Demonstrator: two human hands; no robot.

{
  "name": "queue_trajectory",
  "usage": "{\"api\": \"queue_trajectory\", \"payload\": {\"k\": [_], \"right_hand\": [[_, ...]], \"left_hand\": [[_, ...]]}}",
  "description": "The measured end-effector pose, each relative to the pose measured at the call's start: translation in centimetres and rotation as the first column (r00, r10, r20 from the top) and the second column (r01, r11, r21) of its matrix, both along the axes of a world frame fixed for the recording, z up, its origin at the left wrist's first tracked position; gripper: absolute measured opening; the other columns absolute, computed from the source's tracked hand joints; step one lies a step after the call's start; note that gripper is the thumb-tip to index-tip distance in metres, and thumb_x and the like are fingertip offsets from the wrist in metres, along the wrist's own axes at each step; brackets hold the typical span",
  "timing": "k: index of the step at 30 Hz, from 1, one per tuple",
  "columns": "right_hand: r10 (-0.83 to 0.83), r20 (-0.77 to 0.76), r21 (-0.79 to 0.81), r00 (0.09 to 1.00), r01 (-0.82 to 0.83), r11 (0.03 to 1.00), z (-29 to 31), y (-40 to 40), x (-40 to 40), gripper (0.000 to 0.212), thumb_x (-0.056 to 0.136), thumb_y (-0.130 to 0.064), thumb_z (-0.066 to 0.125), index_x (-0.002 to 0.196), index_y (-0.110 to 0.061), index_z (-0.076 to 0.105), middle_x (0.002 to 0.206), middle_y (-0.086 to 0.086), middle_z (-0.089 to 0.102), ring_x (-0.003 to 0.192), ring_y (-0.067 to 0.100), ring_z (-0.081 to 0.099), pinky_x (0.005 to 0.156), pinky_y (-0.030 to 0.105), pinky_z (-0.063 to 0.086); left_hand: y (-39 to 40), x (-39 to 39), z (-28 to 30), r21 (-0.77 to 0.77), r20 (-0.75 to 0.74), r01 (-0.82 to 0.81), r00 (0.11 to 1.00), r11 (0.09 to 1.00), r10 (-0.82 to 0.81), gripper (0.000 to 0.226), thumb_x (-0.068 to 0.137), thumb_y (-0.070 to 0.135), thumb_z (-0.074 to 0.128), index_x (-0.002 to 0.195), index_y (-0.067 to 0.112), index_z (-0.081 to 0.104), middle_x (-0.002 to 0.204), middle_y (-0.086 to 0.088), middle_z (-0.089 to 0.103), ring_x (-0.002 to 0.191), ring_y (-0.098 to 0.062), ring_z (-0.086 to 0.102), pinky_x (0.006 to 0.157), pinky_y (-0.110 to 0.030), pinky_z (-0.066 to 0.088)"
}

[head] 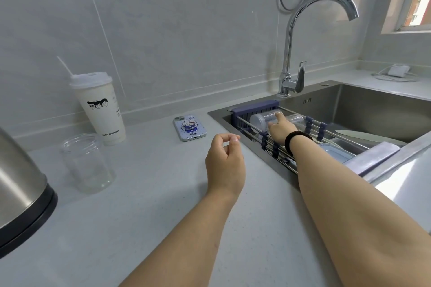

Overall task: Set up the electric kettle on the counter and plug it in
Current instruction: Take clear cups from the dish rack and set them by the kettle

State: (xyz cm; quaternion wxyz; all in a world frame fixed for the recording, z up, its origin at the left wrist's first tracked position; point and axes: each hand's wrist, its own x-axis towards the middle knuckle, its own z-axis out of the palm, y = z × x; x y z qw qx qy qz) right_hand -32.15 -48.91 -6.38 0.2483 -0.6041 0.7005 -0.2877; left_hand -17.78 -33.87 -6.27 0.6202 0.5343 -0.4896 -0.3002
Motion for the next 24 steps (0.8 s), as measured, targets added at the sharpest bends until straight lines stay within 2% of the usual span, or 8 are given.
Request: {"api": "queue_trajectory", "payload": {"k": [2,6,11,15,17,20,24], "right_hand": [[-0.027,-0.009,0.003,1.000,0.027,1.000,0.0,0.1,0.0,0.054,0.097,-0.014,0.035,0.149,-0.019,0.020,0.136,0.024,0.045,0.102,0.033,0.052,0.077,0.034,0.040],[-0.117,-0.059,-0.014,0.991,0.116,0.993,0.1,0.1,-0.2,0.053,0.093,-0.009,0.036,0.145,-0.014,0.029,0.135,0.024,0.047,0.114,0.039,0.051,0.096,0.043,0.046],[-0.239,-0.231,-0.179,0.943,0.200,0.963,0.8,0.6,-1.0,0.037,0.087,-0.006,0.049,0.124,-0.008,0.053,0.118,0.020,0.060,0.108,0.038,0.056,0.094,0.046,0.048],[-0.252,-0.379,-0.192,0.890,0.191,0.963,0.9,0.8,-1.5,0.039,0.087,-0.007,0.051,0.125,-0.011,0.049,0.125,0.017,0.056,0.122,0.035,0.042,0.099,0.048,0.037],[-0.182,-0.402,-0.099,0.897,0.155,0.983,0.7,0.6,-1.4,0.047,0.087,-0.004,0.049,0.132,-0.014,0.042,0.131,0.020,0.049,0.127,0.037,0.035,0.103,0.051,0.032],[-0.081,-0.413,0.023,0.907,0.099,0.995,0.4,0.2,-1.1,0.065,0.084,-0.003,0.056,0.141,-0.023,0.032,0.137,0.023,0.040,0.129,0.041,0.031,0.105,0.054,0.027],[-0.070,-0.465,-0.020,0.882,0.069,0.997,0.1,-0.2,-1.2,0.072,0.082,-0.004,0.063,0.142,-0.031,0.032,0.141,0.017,0.036,0.134,0.039,0.023,0.106,0.057,0.025]], "left_hand": [[0.0,0.0,0.0,0.003,0.001,0.001,1.000,1.000,-0.001,0.016,0.098,0.022,0.044,0.087,0.023,0.056,0.051,0.006,0.045,0.051,-0.016,0.039,0.055,-0.034,0.038],[0.0,0.0,0.0,0.009,-0.007,0.005,1.000,1.000,-0.005,0.018,0.098,0.022,0.044,0.085,0.025,0.056,0.050,0.007,0.045,0.050,-0.015,0.039,0.056,-0.035,0.038],[0.0,0.1,0.2,0.011,-0.016,-0.003,1.000,1.000,0.003,0.017,0.098,0.021,0.044,0.087,0.023,0.056,0.052,0.005,0.047,0.051,-0.017,0.042,0.055,-0.032,0.039],[0.1,0.0,0.3,0.015,-0.020,0.000,1.000,1.000,0.000,0.017,0.099,0.020,0.043,0.088,0.022,0.056,0.053,0.003,0.049,0.049,-0.015,0.043,0.052,-0.028,0.038],[0.2,0.1,0.3,0.021,-0.030,0.003,1.000,1.000,-0.002,0.017,0.098,0.019,0.043,0.088,0.021,0.056,0.053,0.003,0.049,0.046,-0.012,0.043,0.050,-0.027,0.039],[0.3,0.1,0.4,0.031,-0.044,0.011,0.999,0.999,-0.010,0.017,0.099,0.019,0.043,0.088,0.021,0.056,0.053,0.003,0.049,0.041,-0.006,0.042,0.045,-0.020,0.039],[0.5,0.2,0.7,0.037,-0.073,0.030,0.997,0.999,-0.027,0.017,0.100,0.017,0.042,0.092,0.017,0.057,0.051,0.003,0.049,0.037,-0.003,0.042,0.040,-0.015,0.038]]}}
